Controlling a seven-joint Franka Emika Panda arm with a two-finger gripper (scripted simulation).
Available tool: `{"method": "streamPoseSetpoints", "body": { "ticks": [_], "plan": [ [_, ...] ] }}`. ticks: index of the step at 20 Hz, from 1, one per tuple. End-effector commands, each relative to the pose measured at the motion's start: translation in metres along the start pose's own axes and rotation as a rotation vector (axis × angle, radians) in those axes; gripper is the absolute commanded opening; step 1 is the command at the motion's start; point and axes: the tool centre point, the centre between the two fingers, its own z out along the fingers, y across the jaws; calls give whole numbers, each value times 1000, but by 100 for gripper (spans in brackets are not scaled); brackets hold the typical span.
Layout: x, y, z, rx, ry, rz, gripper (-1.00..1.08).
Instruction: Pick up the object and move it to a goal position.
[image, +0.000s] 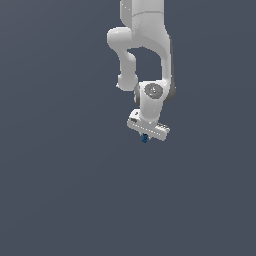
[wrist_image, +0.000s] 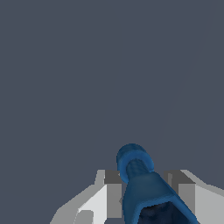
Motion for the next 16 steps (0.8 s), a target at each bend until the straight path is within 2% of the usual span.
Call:
{"method": "streamPoseSetpoints", "body": {
  "ticks": [1, 16],
  "plan": [
    [0, 0, 0, 1, 1, 0, -100],
    [4, 0, -13, 1, 1, 0, -100]
  ]
}}
